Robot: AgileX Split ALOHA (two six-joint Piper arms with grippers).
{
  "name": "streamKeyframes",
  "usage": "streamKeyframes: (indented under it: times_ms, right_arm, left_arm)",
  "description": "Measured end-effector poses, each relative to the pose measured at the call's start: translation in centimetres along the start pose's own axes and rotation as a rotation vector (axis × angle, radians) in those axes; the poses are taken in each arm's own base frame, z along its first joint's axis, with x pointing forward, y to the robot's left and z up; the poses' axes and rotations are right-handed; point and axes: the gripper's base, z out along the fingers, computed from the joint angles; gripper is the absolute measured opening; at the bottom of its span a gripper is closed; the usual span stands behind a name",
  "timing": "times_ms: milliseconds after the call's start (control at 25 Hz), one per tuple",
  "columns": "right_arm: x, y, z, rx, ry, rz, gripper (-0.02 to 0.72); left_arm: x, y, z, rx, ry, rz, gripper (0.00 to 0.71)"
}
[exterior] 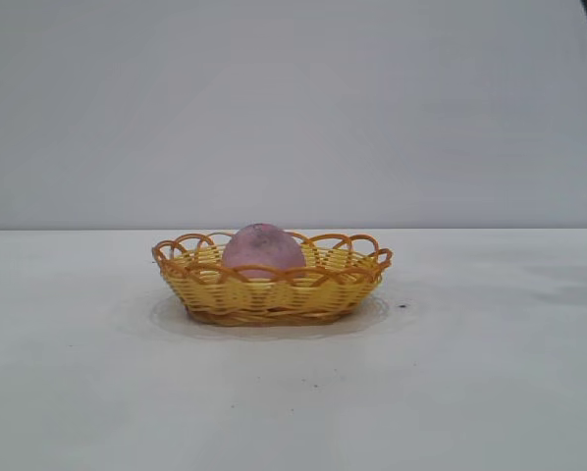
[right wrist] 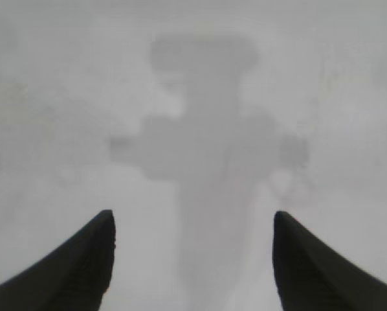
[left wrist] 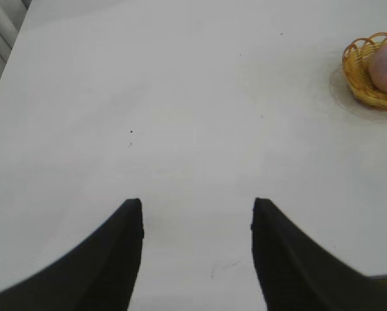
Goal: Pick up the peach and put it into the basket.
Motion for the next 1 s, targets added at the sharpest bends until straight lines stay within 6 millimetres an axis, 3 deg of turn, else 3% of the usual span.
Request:
streamKeyframes:
  times_ms: [280,560,840,1000]
  right_arm:
    - [5.4,0.9,-5.3,-0.012,-0.102,0.000,0.444]
    - [14.0,1.9,-10.4,0.001,-0.259,-0.010,0.444]
    - [23.4,2.8,-12.3,0.012,-0.437,-0.022,0.444]
    - [27.7,3.2,-11.8,0.006,-0.521,-0.028,0.444]
  left_arm:
    - [0.0,0.0,0.0,0.000,0.000,0.000,0.329]
    - [0.0,0.0,0.0,0.000,0.000,0.000,0.329]
    - [0.0,0.0,0.0,0.000,0.000,0.000,0.329]
    - [0.0,0.0,0.0,0.000,0.000,0.000,0.329]
